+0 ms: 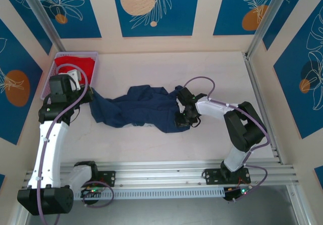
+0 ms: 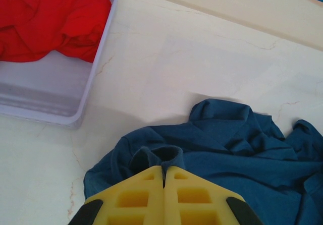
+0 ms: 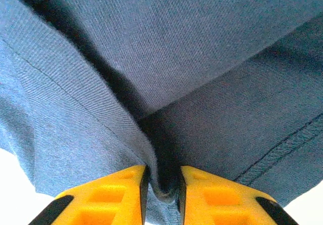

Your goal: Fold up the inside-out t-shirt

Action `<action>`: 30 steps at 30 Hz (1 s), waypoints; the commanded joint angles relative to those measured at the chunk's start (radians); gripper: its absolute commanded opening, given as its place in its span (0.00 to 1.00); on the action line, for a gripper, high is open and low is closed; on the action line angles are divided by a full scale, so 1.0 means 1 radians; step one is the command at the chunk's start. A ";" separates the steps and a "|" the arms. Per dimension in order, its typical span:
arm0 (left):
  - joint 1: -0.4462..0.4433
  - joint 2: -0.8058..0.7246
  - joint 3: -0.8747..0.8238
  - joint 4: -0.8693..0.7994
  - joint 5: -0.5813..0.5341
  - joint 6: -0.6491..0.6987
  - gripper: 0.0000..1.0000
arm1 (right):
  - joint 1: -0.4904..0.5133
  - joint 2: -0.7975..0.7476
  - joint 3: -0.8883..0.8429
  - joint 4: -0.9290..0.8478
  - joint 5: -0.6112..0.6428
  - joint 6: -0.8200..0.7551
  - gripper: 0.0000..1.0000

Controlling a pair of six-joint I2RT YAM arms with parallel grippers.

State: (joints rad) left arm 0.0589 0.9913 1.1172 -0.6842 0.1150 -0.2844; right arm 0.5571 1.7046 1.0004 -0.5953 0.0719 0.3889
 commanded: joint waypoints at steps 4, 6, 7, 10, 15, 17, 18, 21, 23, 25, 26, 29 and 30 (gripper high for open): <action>0.012 0.000 -0.016 0.029 0.009 0.012 0.00 | -0.007 -0.091 -0.001 -0.013 0.000 -0.006 0.00; 0.014 -0.002 -0.017 0.033 0.003 0.005 0.00 | -0.036 -0.176 -0.010 0.001 -0.025 -0.011 0.00; 0.014 -0.003 -0.015 0.034 0.003 0.001 0.00 | -0.064 -0.237 -0.013 0.013 -0.051 -0.010 0.00; 0.016 -0.006 0.010 0.044 0.004 -0.024 0.00 | -0.183 -0.427 -0.008 0.078 -0.172 0.018 0.00; 0.015 0.033 0.147 0.085 0.046 -0.106 0.00 | -0.336 -0.583 0.061 0.214 -0.267 0.110 0.00; 0.015 0.077 0.232 0.110 0.071 -0.139 0.00 | -0.364 -0.552 0.147 0.197 -0.295 0.114 0.00; 0.015 0.098 0.279 0.105 0.081 -0.140 0.00 | -0.372 -0.541 0.192 0.171 -0.295 0.103 0.00; 0.015 0.116 0.440 0.056 0.049 -0.085 0.00 | -0.400 -0.578 0.327 0.058 -0.204 0.043 0.00; 0.014 0.099 0.562 -0.001 -0.011 -0.018 0.00 | -0.427 -0.649 0.390 0.004 -0.147 0.011 0.00; 0.014 0.082 0.666 -0.041 -0.044 0.028 0.00 | -0.435 -0.709 0.472 -0.057 -0.092 -0.023 0.00; 0.014 0.075 0.720 -0.050 -0.054 0.044 0.00 | -0.436 -0.737 0.511 -0.081 -0.065 -0.040 0.00; 0.014 0.069 0.867 -0.067 -0.060 0.081 0.00 | -0.436 -0.786 0.620 -0.125 -0.005 -0.066 0.00; 0.014 0.073 0.911 -0.075 -0.068 0.093 0.00 | -0.436 -0.796 0.652 -0.134 0.004 -0.071 0.00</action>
State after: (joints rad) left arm 0.0612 1.0889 1.9213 -0.7300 0.0921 -0.2634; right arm 0.1230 0.9611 1.5692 -0.6609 -0.0036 0.3721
